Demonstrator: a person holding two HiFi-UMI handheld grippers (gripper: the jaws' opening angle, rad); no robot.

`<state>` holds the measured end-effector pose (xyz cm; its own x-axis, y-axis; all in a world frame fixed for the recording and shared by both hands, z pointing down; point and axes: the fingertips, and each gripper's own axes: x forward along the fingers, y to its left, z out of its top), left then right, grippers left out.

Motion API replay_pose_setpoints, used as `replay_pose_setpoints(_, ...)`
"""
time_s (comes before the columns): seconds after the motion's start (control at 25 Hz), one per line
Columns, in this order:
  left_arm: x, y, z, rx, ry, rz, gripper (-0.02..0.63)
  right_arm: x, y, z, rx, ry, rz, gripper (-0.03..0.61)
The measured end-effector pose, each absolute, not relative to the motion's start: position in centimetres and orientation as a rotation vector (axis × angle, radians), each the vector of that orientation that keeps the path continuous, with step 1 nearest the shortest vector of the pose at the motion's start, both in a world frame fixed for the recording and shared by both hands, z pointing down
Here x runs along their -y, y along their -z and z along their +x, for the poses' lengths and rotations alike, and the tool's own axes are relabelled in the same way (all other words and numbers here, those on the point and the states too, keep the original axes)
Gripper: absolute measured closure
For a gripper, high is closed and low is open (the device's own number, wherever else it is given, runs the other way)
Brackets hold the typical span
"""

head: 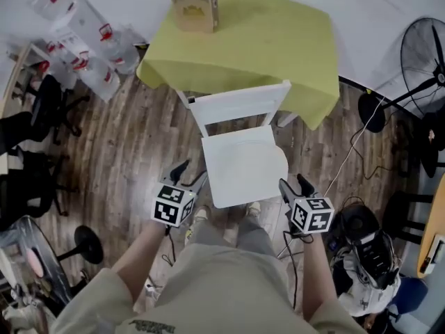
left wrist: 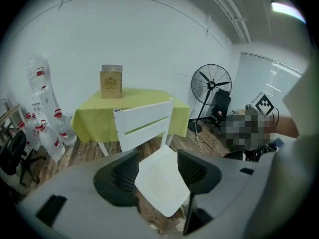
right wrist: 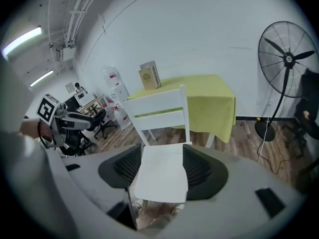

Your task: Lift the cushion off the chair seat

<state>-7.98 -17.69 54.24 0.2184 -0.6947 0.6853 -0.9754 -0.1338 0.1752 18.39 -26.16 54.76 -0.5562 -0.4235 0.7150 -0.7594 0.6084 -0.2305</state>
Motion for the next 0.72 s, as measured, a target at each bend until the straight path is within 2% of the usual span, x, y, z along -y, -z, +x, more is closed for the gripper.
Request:
replay_pose_setpoints(0.32, 20.2, -58.7, -5.6, 1.578, -0.581, 1.762, 0.364, 30.8, -60.5, 19.9, 2.169, -0.72, 0.782, 0.31)
replay_pose_setpoints(0.72, 22.4, -69.0, -5.5, 1.496, -0.638, 1.626, 0.353, 34.6, -70.1, 20.8, 2.106, -0.791, 0.755, 0.284)
